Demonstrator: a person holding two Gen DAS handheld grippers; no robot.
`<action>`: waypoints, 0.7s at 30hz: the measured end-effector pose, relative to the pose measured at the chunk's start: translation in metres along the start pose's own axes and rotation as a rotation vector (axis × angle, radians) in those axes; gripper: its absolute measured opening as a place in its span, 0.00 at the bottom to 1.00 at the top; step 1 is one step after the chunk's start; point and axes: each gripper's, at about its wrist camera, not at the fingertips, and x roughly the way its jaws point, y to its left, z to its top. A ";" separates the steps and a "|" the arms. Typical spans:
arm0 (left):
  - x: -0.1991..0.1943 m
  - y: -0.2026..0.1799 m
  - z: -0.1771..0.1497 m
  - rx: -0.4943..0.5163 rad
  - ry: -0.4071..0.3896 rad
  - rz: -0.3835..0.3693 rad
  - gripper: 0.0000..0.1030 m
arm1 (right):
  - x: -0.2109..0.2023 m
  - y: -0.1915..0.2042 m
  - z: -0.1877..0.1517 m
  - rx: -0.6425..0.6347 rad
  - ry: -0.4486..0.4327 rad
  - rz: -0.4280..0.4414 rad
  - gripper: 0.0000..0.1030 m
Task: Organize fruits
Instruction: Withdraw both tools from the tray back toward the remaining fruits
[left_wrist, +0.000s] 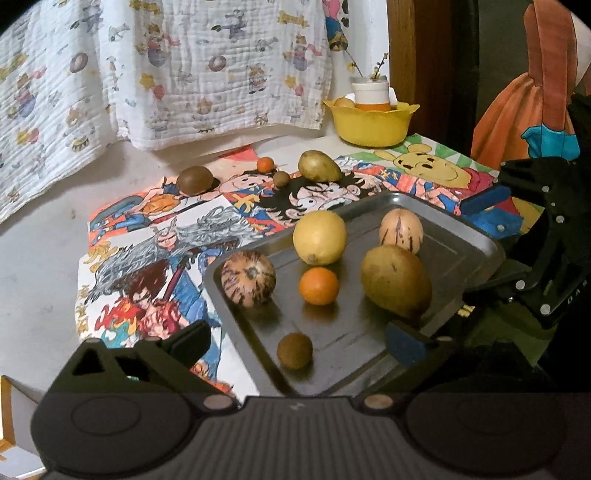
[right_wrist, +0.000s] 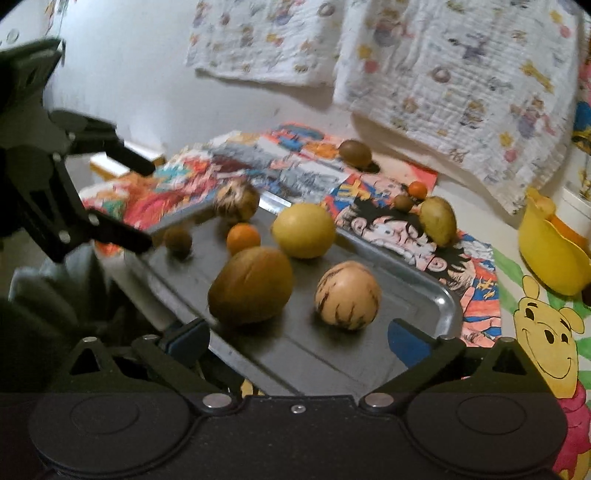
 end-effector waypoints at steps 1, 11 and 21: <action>-0.001 0.001 -0.002 0.003 0.005 0.004 1.00 | 0.002 0.000 -0.001 -0.010 0.016 -0.005 0.99; -0.005 0.026 -0.014 -0.007 0.051 0.058 1.00 | 0.005 -0.018 -0.003 0.009 0.058 -0.108 0.99; 0.001 0.062 0.005 -0.012 0.050 0.107 1.00 | 0.011 -0.044 0.009 0.053 0.031 -0.171 0.99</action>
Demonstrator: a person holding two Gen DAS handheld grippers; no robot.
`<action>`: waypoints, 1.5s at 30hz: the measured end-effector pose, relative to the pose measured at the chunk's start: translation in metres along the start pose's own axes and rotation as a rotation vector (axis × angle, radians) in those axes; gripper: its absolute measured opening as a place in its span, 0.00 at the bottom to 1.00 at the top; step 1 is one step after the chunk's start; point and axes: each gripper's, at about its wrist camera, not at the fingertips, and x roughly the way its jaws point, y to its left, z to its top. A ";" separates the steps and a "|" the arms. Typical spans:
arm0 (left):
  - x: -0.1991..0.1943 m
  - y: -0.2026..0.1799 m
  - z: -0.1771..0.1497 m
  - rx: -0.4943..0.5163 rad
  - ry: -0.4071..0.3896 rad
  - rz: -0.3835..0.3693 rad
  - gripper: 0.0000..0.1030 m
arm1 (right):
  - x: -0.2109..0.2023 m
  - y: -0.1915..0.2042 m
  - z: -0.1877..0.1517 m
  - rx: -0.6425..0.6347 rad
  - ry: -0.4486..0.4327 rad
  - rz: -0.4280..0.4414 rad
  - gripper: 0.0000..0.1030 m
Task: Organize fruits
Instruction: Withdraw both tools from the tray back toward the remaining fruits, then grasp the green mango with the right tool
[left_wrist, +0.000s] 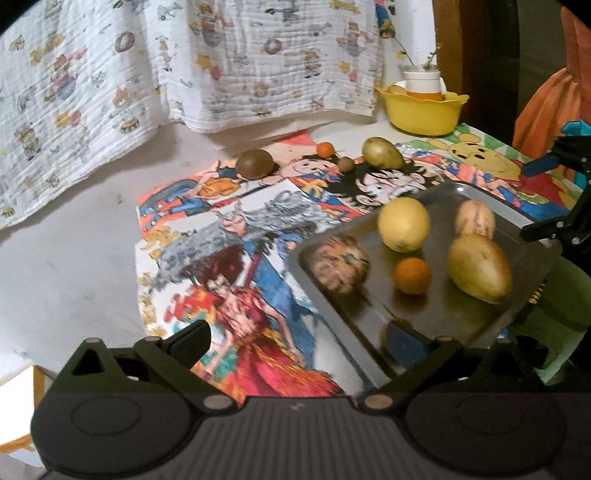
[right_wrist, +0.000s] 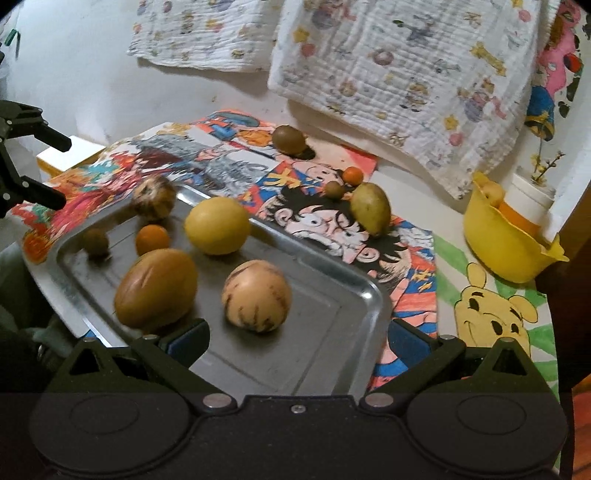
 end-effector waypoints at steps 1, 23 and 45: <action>0.002 0.003 0.003 0.002 -0.002 0.004 1.00 | 0.001 -0.002 0.001 0.004 -0.005 -0.005 0.99; 0.099 0.028 0.090 0.014 -0.030 -0.023 1.00 | 0.064 -0.070 0.041 0.157 -0.053 -0.047 0.99; 0.186 0.002 0.131 0.178 -0.060 -0.172 1.00 | 0.148 -0.084 0.085 0.065 0.047 -0.083 0.99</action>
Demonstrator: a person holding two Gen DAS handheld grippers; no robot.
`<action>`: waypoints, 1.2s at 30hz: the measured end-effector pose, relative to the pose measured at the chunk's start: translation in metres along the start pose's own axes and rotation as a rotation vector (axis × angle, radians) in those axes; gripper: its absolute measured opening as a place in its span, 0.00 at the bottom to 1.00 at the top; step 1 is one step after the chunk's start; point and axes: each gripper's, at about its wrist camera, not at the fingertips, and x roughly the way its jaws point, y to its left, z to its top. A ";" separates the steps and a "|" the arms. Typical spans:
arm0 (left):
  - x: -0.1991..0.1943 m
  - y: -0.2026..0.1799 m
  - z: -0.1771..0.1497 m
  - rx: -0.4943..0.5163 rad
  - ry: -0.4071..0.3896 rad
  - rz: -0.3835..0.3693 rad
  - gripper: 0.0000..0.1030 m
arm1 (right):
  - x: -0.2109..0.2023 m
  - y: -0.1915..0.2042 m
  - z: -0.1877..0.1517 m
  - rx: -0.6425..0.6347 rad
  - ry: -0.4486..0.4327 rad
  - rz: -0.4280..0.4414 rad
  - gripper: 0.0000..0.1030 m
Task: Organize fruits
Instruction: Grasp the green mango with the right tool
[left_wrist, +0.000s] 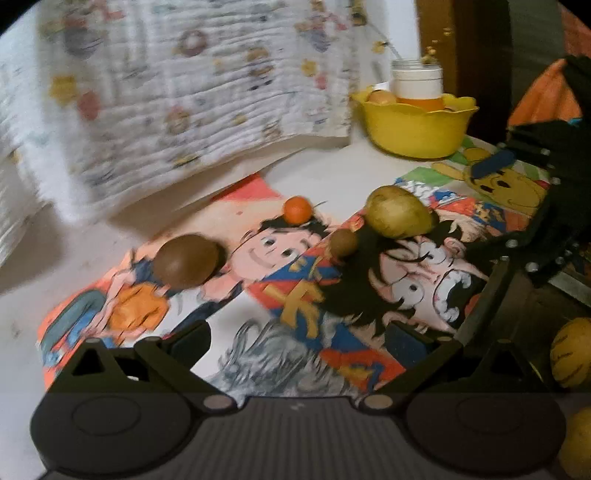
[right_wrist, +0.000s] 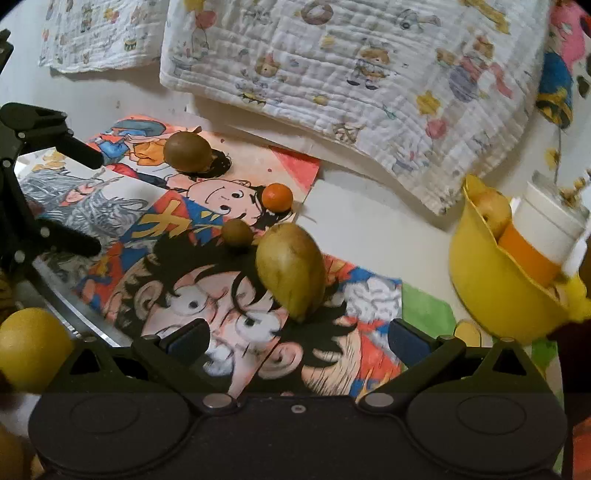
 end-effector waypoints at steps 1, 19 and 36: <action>0.004 -0.002 0.002 0.018 -0.009 -0.007 1.00 | 0.004 -0.002 0.003 -0.007 0.000 0.005 0.99; 0.063 -0.007 0.037 0.276 -0.101 -0.131 0.98 | 0.057 -0.011 0.023 -0.053 -0.002 0.095 0.67; 0.089 -0.010 0.048 0.256 -0.081 -0.141 0.67 | 0.066 -0.029 0.025 0.103 -0.010 0.184 0.54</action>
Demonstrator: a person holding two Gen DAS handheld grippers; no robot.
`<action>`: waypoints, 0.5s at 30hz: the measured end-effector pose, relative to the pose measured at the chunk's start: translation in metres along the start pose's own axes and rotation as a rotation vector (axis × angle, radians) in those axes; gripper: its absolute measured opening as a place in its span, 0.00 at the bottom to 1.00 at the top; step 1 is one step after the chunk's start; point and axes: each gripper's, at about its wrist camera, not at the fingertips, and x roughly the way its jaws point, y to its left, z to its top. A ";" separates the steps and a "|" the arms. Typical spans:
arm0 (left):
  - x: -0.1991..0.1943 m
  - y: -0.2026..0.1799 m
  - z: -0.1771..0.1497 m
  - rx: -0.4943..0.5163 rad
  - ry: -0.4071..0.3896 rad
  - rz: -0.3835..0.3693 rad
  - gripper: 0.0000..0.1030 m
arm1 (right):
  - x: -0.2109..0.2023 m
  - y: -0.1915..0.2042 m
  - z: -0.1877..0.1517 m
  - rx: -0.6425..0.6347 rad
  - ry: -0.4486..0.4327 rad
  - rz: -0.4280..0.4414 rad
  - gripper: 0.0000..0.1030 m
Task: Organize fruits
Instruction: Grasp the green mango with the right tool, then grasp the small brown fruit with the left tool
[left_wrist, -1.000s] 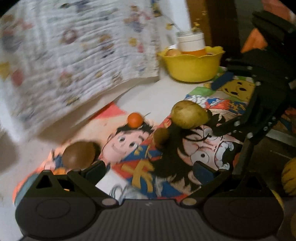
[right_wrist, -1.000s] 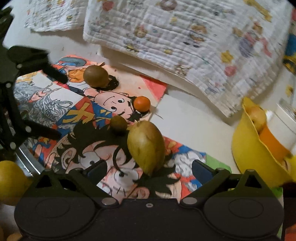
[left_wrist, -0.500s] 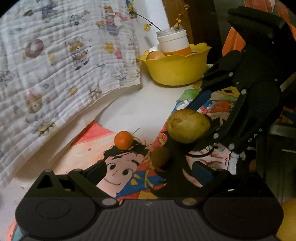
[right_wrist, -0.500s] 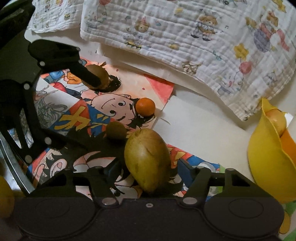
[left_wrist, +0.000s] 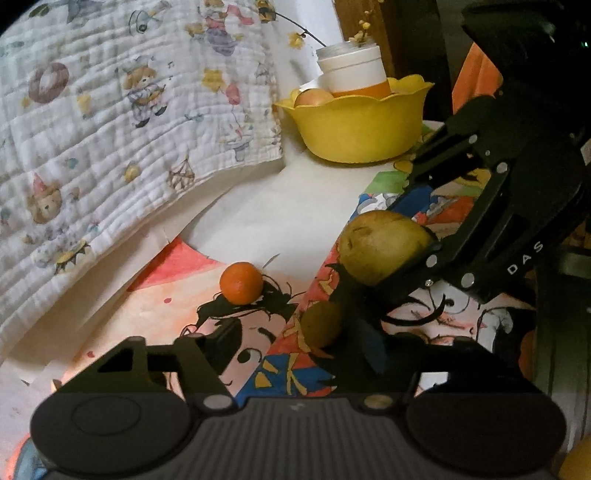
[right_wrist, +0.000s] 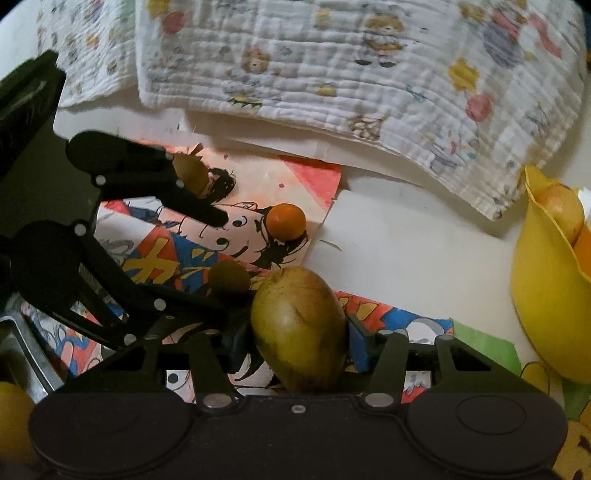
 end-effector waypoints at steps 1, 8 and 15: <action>0.000 0.001 0.001 -0.004 0.000 -0.002 0.65 | 0.000 -0.001 0.000 0.015 -0.002 0.003 0.54; 0.003 0.002 0.005 -0.034 0.005 -0.028 0.46 | -0.001 -0.008 -0.003 0.084 -0.011 0.018 0.54; 0.006 0.003 0.008 -0.080 0.022 -0.068 0.27 | -0.001 -0.007 -0.004 0.104 -0.014 0.008 0.54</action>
